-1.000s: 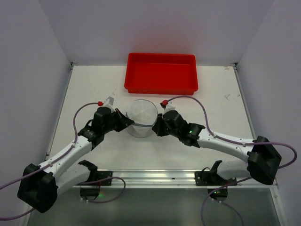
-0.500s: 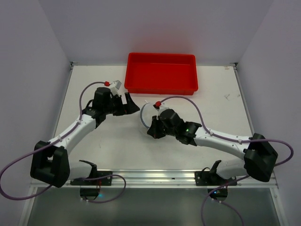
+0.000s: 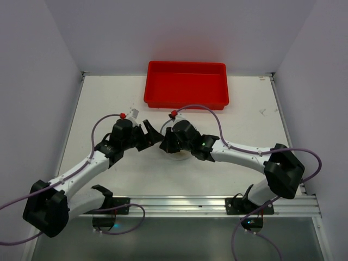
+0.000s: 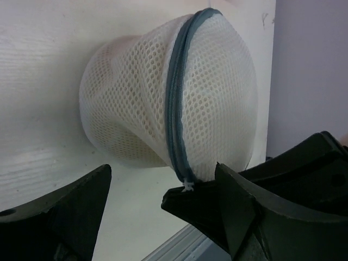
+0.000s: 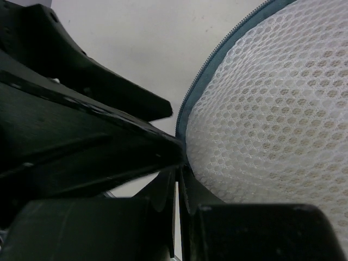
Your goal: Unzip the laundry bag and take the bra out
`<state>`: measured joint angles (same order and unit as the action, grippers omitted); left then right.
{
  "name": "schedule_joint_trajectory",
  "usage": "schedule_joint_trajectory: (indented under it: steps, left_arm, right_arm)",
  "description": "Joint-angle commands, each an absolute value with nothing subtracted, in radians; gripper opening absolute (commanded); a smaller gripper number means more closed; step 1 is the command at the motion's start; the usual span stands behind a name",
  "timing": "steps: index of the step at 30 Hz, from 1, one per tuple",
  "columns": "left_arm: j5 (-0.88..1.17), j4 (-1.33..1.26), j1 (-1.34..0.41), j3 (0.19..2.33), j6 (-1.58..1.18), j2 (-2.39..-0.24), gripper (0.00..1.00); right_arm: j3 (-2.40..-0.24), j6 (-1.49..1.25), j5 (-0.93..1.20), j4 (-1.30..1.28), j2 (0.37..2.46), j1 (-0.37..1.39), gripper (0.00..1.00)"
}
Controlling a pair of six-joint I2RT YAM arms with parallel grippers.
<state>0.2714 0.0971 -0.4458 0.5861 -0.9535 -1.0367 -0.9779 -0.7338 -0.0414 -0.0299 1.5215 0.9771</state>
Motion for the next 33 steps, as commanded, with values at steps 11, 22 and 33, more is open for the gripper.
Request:
schedule_joint_trajectory:
  steps: [11,22,33]
  left_arm:
    - [0.146,-0.029,-0.523,0.666,-0.954,-1.177,0.00]
    - [0.294,0.144,-0.344,0.811,-0.573,-1.284,0.00]
    - [0.209,0.264,-0.333,0.924,-0.560,-1.267,1.00]
  right_arm:
    - [-0.891,-0.697,-0.124,-0.038,1.388,0.982,0.00]
    - [-0.762,-0.558,-0.187,-0.249,1.173,0.951,0.00]
    - [-1.046,-0.658,0.040,-0.029,1.494,1.005,0.00]
